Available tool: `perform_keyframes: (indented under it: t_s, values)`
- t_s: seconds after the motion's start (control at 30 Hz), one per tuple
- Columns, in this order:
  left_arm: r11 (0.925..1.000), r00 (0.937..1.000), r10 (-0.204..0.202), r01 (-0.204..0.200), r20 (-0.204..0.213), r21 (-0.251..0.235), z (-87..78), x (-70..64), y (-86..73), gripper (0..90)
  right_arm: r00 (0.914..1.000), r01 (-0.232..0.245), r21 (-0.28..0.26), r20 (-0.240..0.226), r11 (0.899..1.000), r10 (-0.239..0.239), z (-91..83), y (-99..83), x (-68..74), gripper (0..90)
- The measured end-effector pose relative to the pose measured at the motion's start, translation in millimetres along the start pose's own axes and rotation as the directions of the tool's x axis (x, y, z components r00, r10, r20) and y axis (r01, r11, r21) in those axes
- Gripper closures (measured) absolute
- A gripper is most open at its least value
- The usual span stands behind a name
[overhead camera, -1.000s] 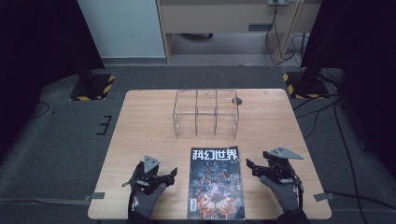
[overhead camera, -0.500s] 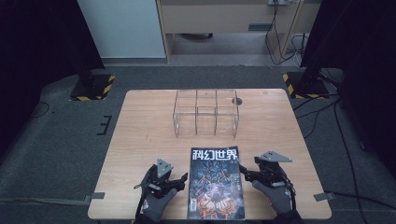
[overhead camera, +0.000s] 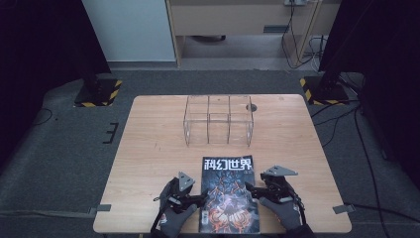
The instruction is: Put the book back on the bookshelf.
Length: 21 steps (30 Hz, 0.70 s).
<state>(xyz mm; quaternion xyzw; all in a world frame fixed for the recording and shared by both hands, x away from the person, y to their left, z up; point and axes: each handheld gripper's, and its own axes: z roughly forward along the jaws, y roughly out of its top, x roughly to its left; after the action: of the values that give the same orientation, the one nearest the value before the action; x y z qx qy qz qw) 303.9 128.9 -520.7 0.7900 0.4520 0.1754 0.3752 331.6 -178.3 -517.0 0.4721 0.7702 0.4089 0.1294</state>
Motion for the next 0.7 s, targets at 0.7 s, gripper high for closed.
perform_keyframes:
  t_s: [0.7]
  values:
    - [0.9988,0.9994,0.015,-0.016,0.031,0.046,10.9,-11.4,-1.9,20.5,0.9979,-0.044,0.045,-0.046,0.998,0.046,13.7,-9.0,8.9,26.2]
